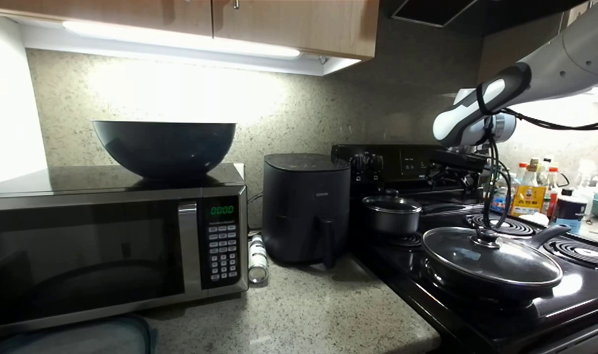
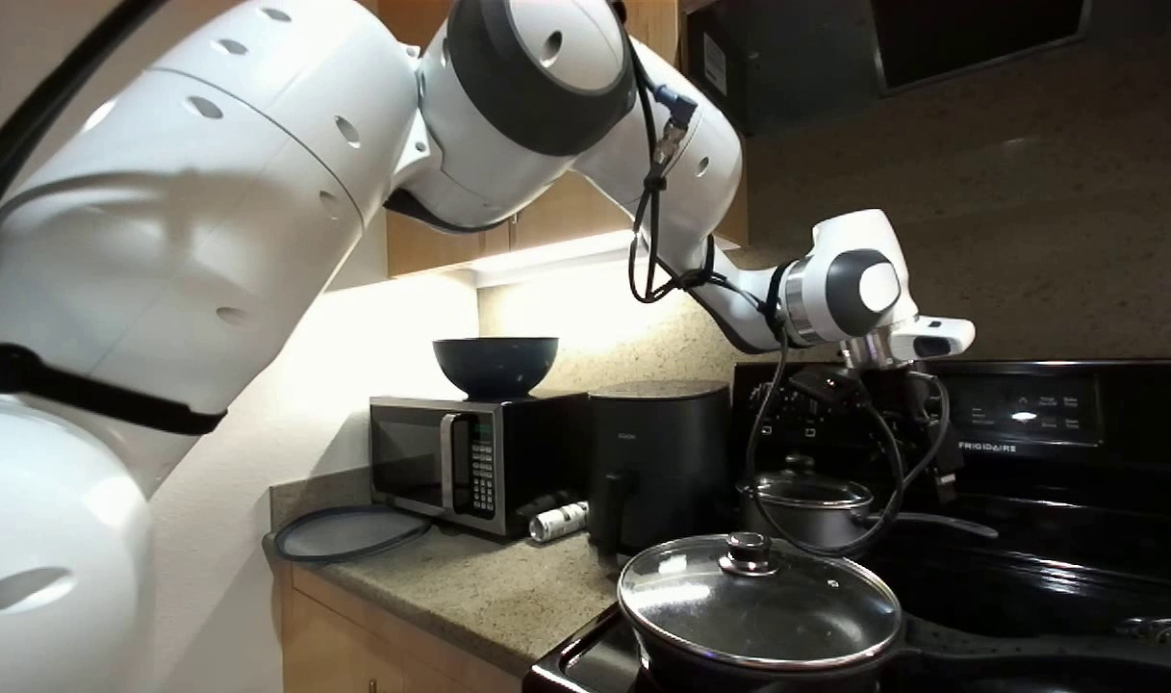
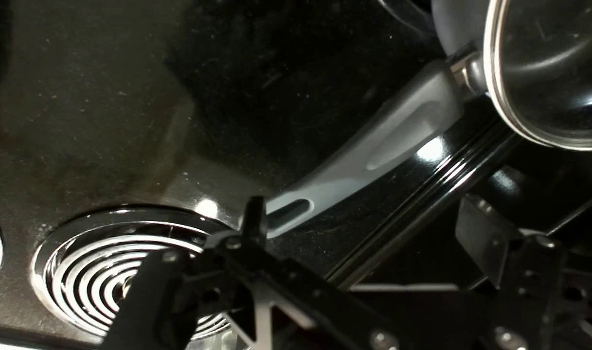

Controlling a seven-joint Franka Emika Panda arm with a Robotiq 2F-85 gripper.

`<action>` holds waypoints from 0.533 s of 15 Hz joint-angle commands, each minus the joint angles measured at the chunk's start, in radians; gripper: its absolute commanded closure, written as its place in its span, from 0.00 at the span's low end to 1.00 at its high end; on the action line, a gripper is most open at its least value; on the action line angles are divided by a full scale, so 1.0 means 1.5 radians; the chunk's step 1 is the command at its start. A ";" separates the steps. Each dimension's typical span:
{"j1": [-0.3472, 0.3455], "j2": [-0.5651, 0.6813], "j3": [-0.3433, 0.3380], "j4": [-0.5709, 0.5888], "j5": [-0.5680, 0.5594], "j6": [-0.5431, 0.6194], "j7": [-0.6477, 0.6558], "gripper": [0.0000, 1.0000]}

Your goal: Slide the pot on the stove to the plate on the right

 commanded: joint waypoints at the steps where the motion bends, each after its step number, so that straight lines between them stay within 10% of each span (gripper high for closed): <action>1: 0.011 0.044 -0.015 0.059 0.024 -0.019 0.046 0.00; 8: 0.057 0.061 -0.065 0.101 -0.025 -0.211 0.258 0.00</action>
